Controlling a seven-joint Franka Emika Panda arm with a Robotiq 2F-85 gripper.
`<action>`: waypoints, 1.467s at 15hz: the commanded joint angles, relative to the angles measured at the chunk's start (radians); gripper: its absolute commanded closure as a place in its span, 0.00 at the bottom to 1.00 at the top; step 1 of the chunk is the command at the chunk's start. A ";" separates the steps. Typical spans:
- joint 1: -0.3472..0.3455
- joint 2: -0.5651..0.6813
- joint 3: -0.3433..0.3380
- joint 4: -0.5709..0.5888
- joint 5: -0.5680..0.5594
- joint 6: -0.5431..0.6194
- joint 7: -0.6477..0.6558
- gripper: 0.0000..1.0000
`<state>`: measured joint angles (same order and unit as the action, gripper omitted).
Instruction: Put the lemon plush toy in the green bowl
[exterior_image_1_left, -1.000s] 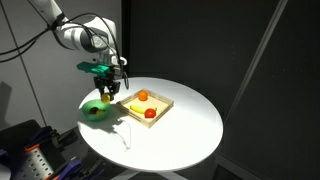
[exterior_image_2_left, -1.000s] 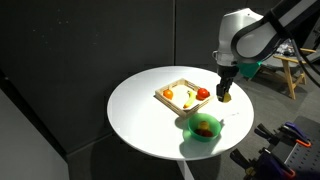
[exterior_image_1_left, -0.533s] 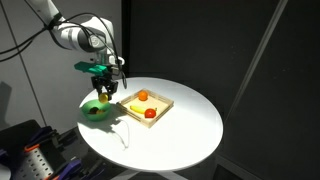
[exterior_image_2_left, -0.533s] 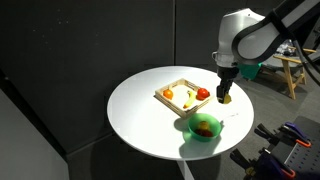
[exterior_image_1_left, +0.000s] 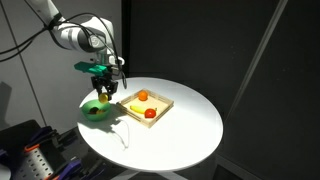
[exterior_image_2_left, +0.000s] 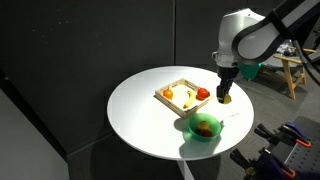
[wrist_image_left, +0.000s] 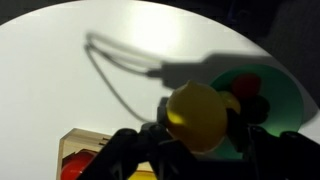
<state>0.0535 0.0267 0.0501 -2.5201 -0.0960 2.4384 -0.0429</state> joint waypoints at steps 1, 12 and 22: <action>0.002 -0.002 0.003 0.001 0.005 -0.002 -0.003 0.66; 0.042 0.005 0.047 0.005 0.007 0.000 0.011 0.66; 0.069 0.067 0.069 -0.004 0.002 0.051 0.020 0.66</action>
<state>0.1120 0.0770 0.1098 -2.5201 -0.0951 2.4585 -0.0420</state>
